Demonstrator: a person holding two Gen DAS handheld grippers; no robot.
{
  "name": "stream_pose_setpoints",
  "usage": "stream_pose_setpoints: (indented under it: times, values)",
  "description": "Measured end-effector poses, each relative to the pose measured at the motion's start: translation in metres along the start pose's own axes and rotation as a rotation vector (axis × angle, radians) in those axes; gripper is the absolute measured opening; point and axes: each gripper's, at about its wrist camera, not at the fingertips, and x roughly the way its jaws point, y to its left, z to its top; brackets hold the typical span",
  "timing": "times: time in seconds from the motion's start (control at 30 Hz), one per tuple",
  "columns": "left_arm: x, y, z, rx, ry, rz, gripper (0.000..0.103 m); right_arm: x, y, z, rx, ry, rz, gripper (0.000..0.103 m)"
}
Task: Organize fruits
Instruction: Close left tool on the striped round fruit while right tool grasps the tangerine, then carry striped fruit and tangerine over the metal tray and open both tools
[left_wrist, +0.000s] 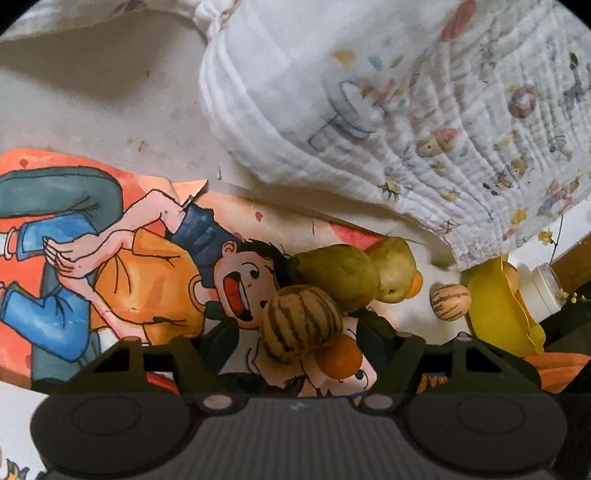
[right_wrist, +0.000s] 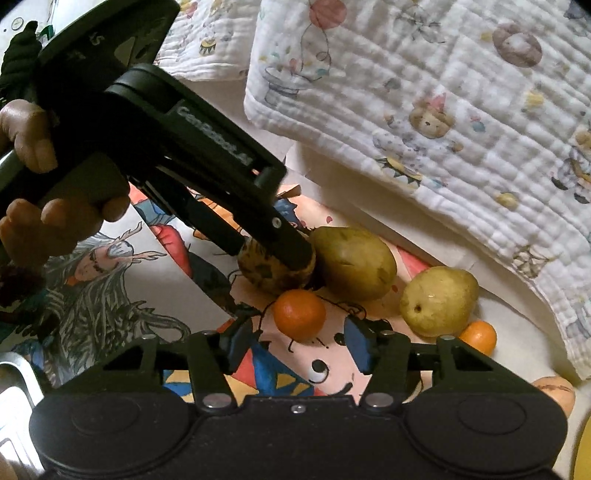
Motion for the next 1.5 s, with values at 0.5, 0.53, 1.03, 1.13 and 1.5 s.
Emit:
stream_pose_setpoints:
  times: [0.5, 0.53, 1.03, 1.13, 1.5]
  values:
    - [0.008, 0.0, 0.001, -0.046, -0.005, -0.003, 0.056, 0.027, 0.005, 0.002, 0.026, 0.005, 0.012, 0.041]
    - [0.008, 0.0, 0.001, -0.048, -0.005, -0.003, 0.055, 0.029, 0.005, 0.002, 0.029, 0.003, 0.012, 0.04]
    - [-0.006, 0.004, -0.012, -0.047, -0.017, -0.032, 0.053, 0.016, 0.004, -0.005, 0.054, -0.015, 0.034, 0.035]
    - [-0.013, 0.002, -0.017, -0.042, -0.02, -0.04, 0.053, 0.008, 0.004, -0.008, 0.054, -0.018, 0.04, 0.035]
    - [-0.048, -0.001, -0.048, -0.034, -0.038, -0.055, 0.053, -0.031, 0.013, -0.025, 0.057, -0.043, 0.062, 0.035]
